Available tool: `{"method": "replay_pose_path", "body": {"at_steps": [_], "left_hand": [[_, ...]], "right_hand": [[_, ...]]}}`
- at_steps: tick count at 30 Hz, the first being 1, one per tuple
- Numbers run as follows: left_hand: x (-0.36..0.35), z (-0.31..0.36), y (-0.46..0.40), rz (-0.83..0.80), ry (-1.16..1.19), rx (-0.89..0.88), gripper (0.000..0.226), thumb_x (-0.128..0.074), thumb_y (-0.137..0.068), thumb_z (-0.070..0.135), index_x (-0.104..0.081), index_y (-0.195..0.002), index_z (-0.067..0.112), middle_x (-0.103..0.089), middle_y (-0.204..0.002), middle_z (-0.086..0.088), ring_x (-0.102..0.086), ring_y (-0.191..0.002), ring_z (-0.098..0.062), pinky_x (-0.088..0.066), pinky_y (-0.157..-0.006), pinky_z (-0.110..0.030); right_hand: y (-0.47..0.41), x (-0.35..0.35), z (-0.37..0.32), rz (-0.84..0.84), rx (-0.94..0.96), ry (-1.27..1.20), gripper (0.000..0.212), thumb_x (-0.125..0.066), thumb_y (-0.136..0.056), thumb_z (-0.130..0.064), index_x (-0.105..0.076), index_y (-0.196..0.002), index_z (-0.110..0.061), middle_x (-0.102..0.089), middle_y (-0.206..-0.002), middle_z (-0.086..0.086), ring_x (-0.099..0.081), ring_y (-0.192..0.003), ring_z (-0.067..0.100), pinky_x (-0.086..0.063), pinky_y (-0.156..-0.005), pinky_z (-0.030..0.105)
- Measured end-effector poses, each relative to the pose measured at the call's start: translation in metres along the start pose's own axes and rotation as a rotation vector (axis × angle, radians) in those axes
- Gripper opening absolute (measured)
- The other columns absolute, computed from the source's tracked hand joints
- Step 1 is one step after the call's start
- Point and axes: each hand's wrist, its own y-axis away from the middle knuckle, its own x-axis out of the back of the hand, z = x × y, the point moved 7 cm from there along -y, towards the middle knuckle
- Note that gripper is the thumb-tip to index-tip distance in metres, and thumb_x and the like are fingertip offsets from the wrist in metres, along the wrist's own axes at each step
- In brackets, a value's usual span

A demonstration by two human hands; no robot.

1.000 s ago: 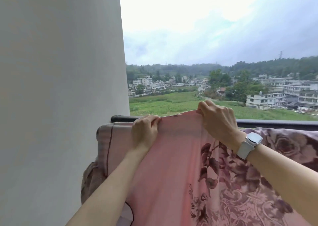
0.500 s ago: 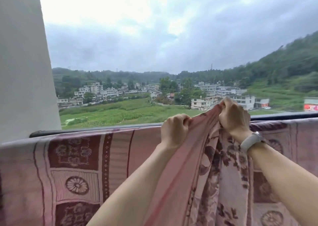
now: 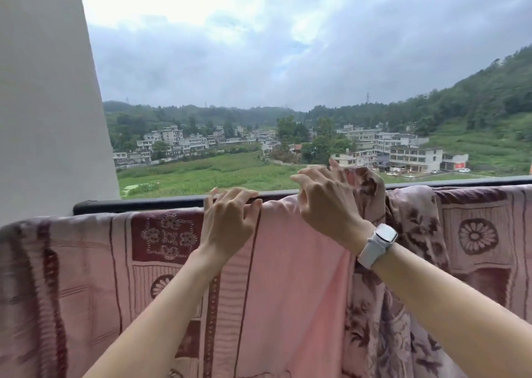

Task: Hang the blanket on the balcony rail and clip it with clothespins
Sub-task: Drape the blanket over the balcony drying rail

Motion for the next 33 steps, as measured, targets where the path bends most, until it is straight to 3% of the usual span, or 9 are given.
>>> {"method": "replay_pose_path", "body": {"at_steps": [6,10,12,16,19,22,25,29,33], "left_hand": [[0.088,-0.126,0.052,0.118,-0.225,0.144,0.031,-0.054,-0.088,0.024,-0.057,-0.117,0.012,-0.056,-0.125,-0.009,-0.047,-0.118,-0.028,-0.023,-0.108,-0.053],[0.146,-0.217,0.09,0.109,-0.315,0.216,0.053,-0.055,-0.086,0.022,-0.037,-0.135,0.012,-0.037,-0.143,-0.013,-0.028,-0.134,-0.03,-0.012,-0.111,-0.054],[0.172,-0.257,0.109,0.142,-0.257,0.288,0.057,-0.05,-0.087,0.024,-0.031,-0.138,0.009,-0.031,-0.146,-0.016,-0.024,-0.136,-0.031,-0.016,-0.111,-0.052],[0.201,-0.324,0.136,0.183,0.003,0.464,0.06,-0.057,-0.087,0.027,-0.03,-0.137,0.009,-0.026,-0.146,-0.014,-0.023,-0.135,-0.025,-0.02,-0.108,-0.03],[0.198,-0.346,0.142,0.078,0.158,0.485,0.044,-0.062,-0.083,0.03,-0.053,-0.121,0.01,-0.057,-0.113,0.0,-0.057,-0.102,-0.019,-0.045,-0.084,-0.02],[0.212,-0.341,0.138,0.217,0.135,0.411,0.016,-0.064,-0.083,0.014,-0.069,-0.097,0.009,-0.067,-0.087,0.002,-0.066,-0.079,-0.02,-0.044,-0.067,-0.007],[0.224,-0.316,0.11,0.317,0.141,0.299,0.011,-0.063,-0.083,0.019,-0.07,-0.09,0.015,-0.063,-0.085,0.008,-0.063,-0.077,-0.017,-0.048,-0.07,-0.023],[0.204,-0.28,0.062,0.136,0.085,0.164,0.016,-0.06,-0.086,0.022,-0.068,-0.098,0.016,-0.063,-0.102,0.002,-0.053,-0.097,-0.016,-0.042,-0.089,-0.029],[0.19,-0.284,0.061,0.1,0.1,0.235,0.028,-0.061,-0.084,0.023,-0.062,-0.11,0.014,-0.062,-0.109,-0.01,-0.055,-0.105,-0.026,-0.042,-0.097,-0.038]], "right_hand": [[-0.011,-0.063,-0.129,-0.075,0.211,-0.169,0.031,-0.044,-0.091,-0.023,-0.055,-0.118,-0.01,-0.064,-0.114,0.011,-0.059,-0.102,0.029,-0.044,-0.09,0.042],[-0.028,-0.104,-0.238,-0.091,0.362,-0.159,0.037,-0.041,-0.093,-0.03,-0.046,-0.127,-0.017,-0.059,-0.12,0.009,-0.055,-0.106,0.029,-0.043,-0.091,0.043],[-0.039,-0.126,-0.286,-0.119,0.37,-0.161,0.044,-0.04,-0.093,-0.035,-0.038,-0.133,-0.017,-0.055,-0.126,0.008,-0.051,-0.112,0.029,-0.039,-0.095,0.044],[-0.061,-0.155,-0.352,-0.092,0.287,-0.182,0.038,-0.042,-0.094,-0.032,-0.044,-0.127,-0.013,-0.056,-0.121,0.01,-0.052,-0.107,0.028,-0.038,-0.091,0.042],[-0.072,-0.154,-0.357,0.017,0.2,-0.227,0.024,-0.045,-0.094,-0.025,-0.062,-0.103,-0.011,-0.063,-0.104,0.007,-0.056,-0.096,0.025,-0.038,-0.075,0.033],[-0.081,-0.145,-0.332,0.081,0.078,-0.336,0.023,-0.047,-0.093,-0.021,-0.068,-0.091,-0.011,-0.068,-0.094,0.003,-0.059,-0.088,0.022,-0.034,-0.067,0.026],[-0.092,-0.135,-0.297,0.057,0.016,-0.282,0.019,-0.05,-0.092,-0.015,-0.068,-0.094,-0.013,-0.069,-0.092,0.005,-0.057,-0.082,0.022,-0.033,-0.065,0.025],[-0.094,-0.113,-0.237,0.079,-0.137,-0.163,0.022,-0.047,-0.09,-0.009,-0.068,-0.095,-0.015,-0.071,-0.09,0.01,-0.056,-0.074,0.025,-0.031,-0.056,0.023],[-0.083,-0.107,-0.196,0.012,-0.281,-0.024,0.025,-0.046,-0.089,-0.009,-0.067,-0.101,-0.015,-0.068,-0.097,0.014,-0.059,-0.085,0.032,-0.04,-0.067,0.031]]}}
